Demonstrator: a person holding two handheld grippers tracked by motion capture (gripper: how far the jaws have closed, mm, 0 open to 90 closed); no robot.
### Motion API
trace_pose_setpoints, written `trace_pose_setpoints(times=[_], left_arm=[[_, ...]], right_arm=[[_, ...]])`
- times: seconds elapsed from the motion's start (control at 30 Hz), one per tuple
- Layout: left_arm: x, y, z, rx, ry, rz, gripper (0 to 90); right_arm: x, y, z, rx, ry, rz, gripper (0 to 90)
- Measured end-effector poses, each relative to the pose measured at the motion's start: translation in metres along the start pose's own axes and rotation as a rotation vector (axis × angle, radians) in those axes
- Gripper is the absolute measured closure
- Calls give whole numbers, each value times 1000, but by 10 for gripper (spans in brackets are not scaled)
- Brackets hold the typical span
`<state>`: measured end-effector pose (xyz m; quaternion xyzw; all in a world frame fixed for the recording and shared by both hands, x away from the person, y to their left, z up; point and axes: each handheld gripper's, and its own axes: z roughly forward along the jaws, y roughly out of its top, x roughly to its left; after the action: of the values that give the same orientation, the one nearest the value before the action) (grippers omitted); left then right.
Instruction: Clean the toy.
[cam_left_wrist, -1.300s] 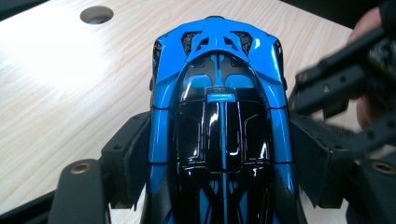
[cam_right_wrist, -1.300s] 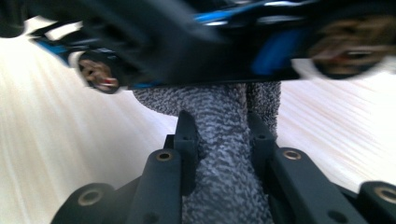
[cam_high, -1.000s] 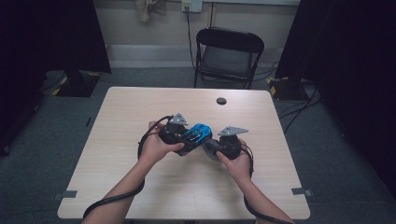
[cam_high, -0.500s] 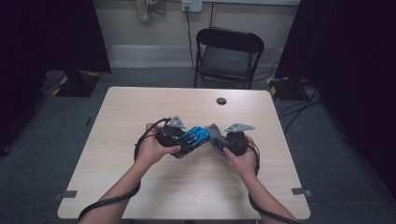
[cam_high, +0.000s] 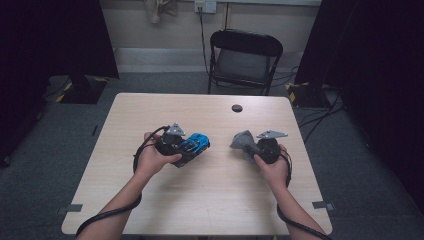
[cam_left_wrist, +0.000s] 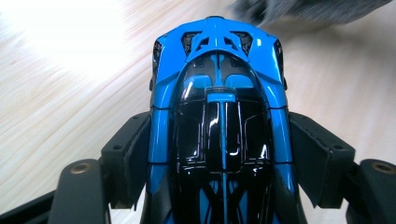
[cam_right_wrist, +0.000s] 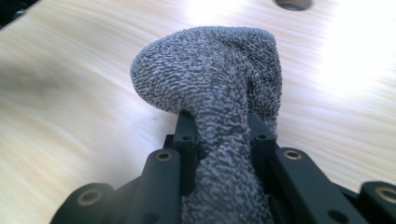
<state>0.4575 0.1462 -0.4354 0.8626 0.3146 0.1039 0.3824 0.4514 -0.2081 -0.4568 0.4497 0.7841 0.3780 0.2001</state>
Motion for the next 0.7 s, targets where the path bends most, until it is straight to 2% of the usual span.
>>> trace_pose_setpoints(times=[0.03,0.13,0.3,0.63,0.7], left_arm=[[0,0,0,0,0,0,282],[9,-7,-1,8,20,-19,282],[15,-13,-3,11,30,-29,282],[33,-30,-10,23,85,-41,281],[38,-34,-11,27,97,-55,282]], right_arm=[[0,0,0,0,0,0,719],[-12,-3,-3,7,-24,14,718],[-19,-5,-6,9,-37,28,718],[-36,-8,-9,14,-81,55,718],[-40,-10,-9,18,-92,65,718]])
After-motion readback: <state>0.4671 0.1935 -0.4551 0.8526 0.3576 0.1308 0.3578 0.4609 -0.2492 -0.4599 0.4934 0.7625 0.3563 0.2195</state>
